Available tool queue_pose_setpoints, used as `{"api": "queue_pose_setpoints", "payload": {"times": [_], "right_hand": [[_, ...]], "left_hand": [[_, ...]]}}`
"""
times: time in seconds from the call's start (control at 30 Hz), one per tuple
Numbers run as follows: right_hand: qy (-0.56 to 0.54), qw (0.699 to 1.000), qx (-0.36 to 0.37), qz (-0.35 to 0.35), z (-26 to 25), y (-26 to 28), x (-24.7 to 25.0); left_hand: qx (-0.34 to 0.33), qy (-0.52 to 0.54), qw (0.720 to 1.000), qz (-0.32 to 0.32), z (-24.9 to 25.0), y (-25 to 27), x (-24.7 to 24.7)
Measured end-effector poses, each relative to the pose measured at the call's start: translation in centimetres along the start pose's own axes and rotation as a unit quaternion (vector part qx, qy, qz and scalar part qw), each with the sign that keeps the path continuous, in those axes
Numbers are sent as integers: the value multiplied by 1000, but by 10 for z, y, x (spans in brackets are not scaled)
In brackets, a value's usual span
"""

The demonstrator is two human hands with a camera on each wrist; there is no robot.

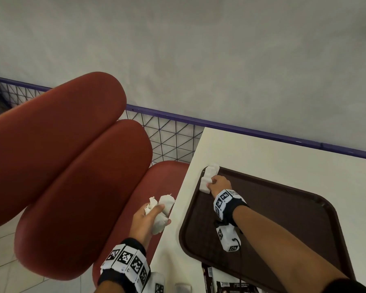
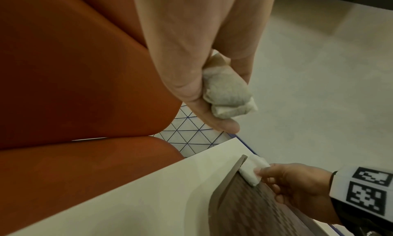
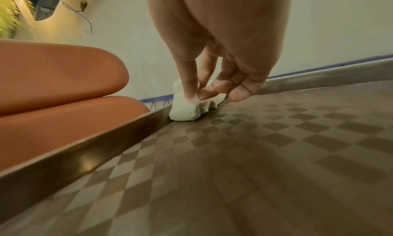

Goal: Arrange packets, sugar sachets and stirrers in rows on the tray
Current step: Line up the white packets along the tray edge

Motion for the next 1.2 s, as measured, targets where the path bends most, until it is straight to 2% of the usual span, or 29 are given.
{"api": "queue_pose_setpoints", "payload": {"times": [0.17, 0.4, 0.53, 0.63, 0.8, 0.87, 0.97, 1.07, 1.2], "right_hand": [[-12, 1000, -12, 12, 4, -3, -3], [10, 999, 13, 37, 3, -3, 0], [12, 997, 39, 69, 3, 3, 3], [9, 993, 92, 80, 2, 14, 4], [-73, 980, 186, 11, -6, 45, 3], [-127, 967, 217, -43, -9, 61, 4], [-143, 949, 249, -128, -12, 87, 8], [-156, 931, 252, -213, -9, 104, 8], [-177, 916, 254, -255, -3, 115, 8]], "left_hand": [[-5, 6, 1000, -8, 4, -2, -4], [-12, 4, 1000, -15, 10, -2, -15], [-23, -9, 1000, -15, 11, 2, -18], [-24, -9, 999, -20, 12, 6, -20], [-26, -29, 999, -24, 10, 12, -19], [-27, -34, 999, -19, 10, 15, -18], [-28, -27, 999, -10, 10, 20, -20], [-29, -32, 999, -7, 11, 25, -23], [-24, -41, 999, -18, 11, 26, -29]]}}
Point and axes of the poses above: each hand's wrist, its own y-axis away from the middle knuckle, its own x-axis out of the back of the hand, z = x × y, the point moved 1 cm from there along -y, towards the middle knuckle
